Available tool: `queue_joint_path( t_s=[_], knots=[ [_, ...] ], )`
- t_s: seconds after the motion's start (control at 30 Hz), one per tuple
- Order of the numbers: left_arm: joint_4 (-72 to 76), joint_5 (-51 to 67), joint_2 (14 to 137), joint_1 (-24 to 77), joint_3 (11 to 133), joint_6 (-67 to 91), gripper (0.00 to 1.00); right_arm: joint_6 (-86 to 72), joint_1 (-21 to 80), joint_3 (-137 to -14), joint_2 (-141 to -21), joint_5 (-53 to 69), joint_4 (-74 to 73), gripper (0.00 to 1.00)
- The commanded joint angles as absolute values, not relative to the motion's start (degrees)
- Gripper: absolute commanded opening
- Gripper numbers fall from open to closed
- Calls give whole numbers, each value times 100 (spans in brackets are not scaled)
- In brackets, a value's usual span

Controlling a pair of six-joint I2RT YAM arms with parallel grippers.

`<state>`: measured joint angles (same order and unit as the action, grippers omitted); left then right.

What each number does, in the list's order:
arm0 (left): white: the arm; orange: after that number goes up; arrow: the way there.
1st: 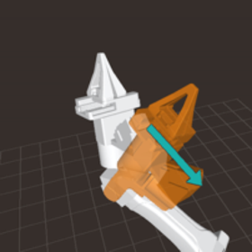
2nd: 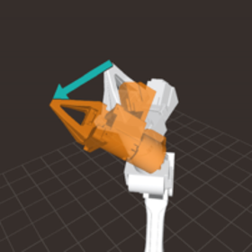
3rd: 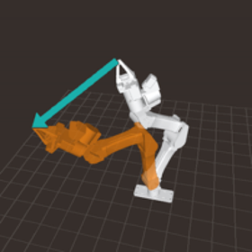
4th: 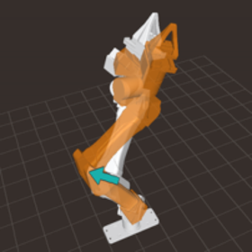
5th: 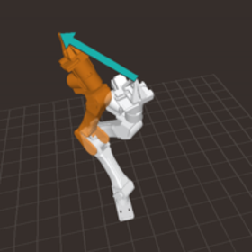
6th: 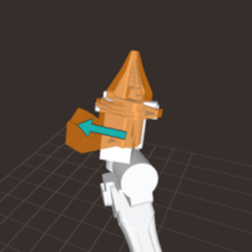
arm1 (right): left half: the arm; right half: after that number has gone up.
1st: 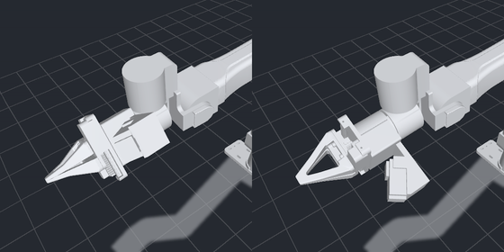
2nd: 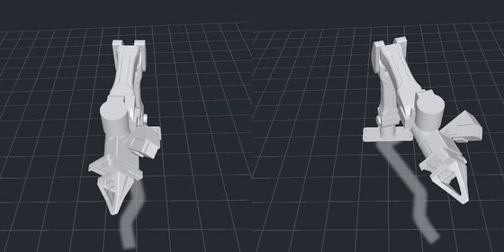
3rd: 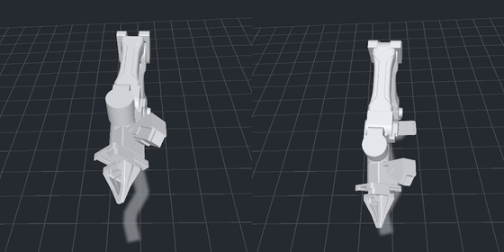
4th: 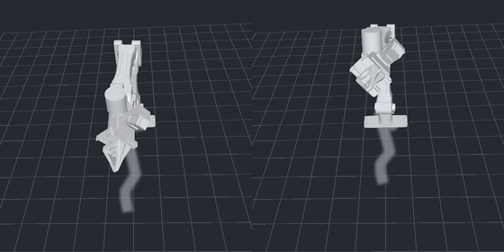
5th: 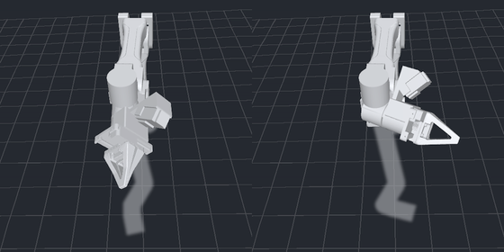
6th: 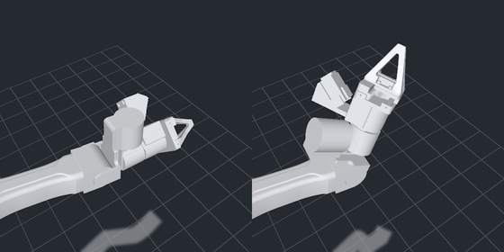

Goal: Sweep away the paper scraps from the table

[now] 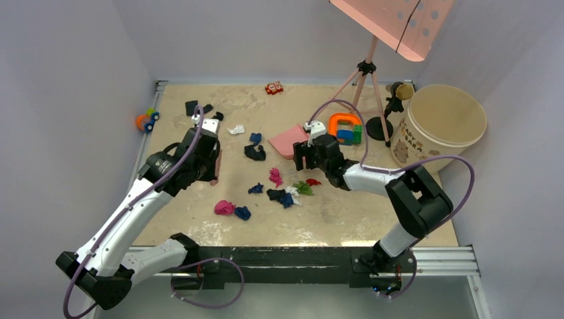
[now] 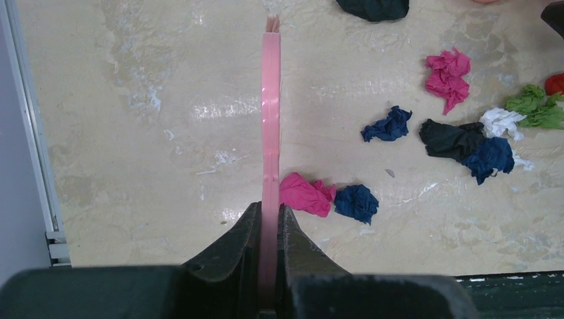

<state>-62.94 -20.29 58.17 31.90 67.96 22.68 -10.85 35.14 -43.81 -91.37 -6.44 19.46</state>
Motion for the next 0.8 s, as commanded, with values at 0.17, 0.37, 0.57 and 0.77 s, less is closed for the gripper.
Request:
queue_joint_path(
  t_s=[0.17, 0.37, 0.57, 0.77],
  knots=[
    [-5783, -2076, 5613, 3168, 6539, 2109, 0, -1150, 3524, -4295, -9459, -988, 2669, 77],
    [-5792, -2122, 5636, 3171, 6521, 2109, 0, -1095, 3529, -4410, -9681, -1022, 2610, 71],
    [-5786, -2142, 5649, 3172, 6515, 2101, 0, -990, 3565, -4574, -9928, -1206, 2427, 63],
    [-5761, -2154, 5654, 3167, 6506, 2083, 0, -871, 3670, -4697, -9921, -1321, 2296, 54]
  ],
)
